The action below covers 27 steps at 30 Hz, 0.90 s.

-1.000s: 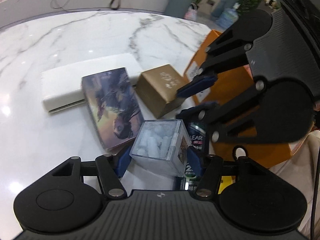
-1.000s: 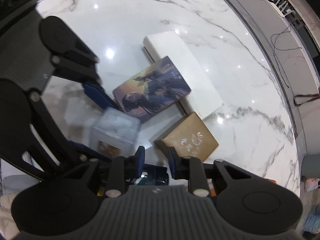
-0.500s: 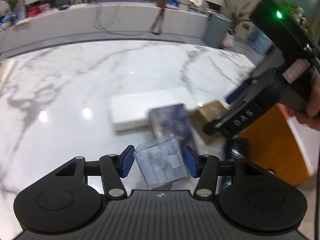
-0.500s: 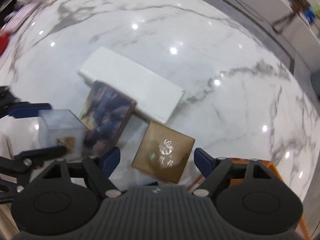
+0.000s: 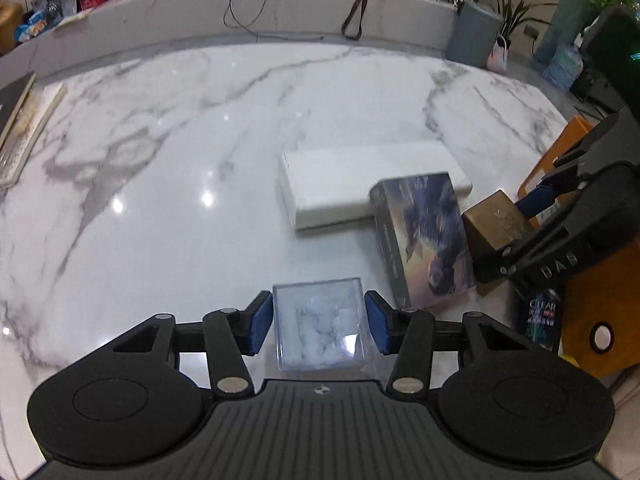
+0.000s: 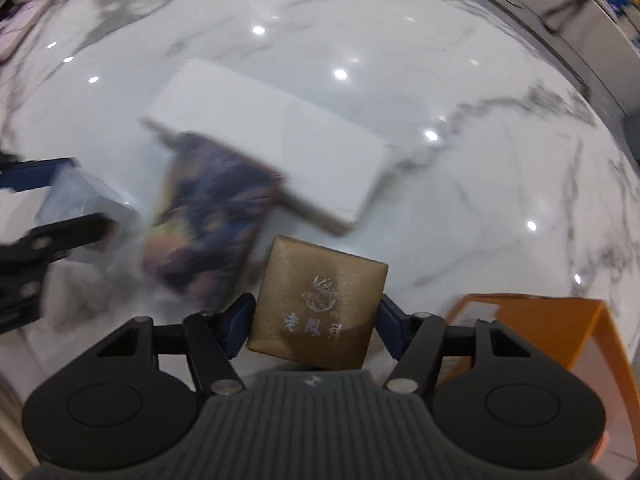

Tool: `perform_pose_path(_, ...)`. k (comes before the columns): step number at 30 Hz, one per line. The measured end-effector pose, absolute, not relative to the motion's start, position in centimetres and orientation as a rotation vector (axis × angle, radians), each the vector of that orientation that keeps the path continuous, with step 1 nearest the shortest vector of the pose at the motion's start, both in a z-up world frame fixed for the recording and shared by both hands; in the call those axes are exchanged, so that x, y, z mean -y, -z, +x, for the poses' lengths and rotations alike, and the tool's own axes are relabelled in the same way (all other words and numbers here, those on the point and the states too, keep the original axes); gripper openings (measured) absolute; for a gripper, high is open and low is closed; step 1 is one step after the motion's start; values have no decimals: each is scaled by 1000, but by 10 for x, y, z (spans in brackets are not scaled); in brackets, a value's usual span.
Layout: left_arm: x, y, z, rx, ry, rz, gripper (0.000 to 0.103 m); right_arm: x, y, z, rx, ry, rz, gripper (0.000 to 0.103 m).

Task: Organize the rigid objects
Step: 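Close the right tool on the gold box while the left tool holds the cube box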

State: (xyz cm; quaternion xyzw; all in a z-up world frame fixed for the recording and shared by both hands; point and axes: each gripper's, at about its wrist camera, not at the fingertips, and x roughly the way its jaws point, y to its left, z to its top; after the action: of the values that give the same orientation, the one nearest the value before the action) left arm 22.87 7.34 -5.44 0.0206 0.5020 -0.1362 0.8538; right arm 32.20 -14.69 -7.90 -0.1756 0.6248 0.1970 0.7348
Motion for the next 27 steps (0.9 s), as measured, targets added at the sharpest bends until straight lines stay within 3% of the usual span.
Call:
perform_pose_path(3, -76, 58, 229, -1094, 283, 22, 58, 136, 79, 311, -1363, -465, -403, 64)
perform_pose_path(7, -80, 57, 228, -1097, 277, 4, 70, 132, 78, 304, -1342, -495, -419, 64)
perform_pose_path(10, -75, 58, 226, -1103, 288, 27, 70, 133, 77, 301, -1329, -499, -426, 64)
perform_pose_path(12, -72, 60, 227, -1107, 284, 52, 70, 134, 76, 299, -1328, -503, -421, 64)
perform_pose_path(17, -73, 60, 228, -1100, 286, 44, 55, 143, 71, 300, -1326, -497, -391, 64)
perform_pose_path(27, -68, 36, 221, -1002, 317, 62, 54, 148, 49, 287, -1258, -491, -384, 61)
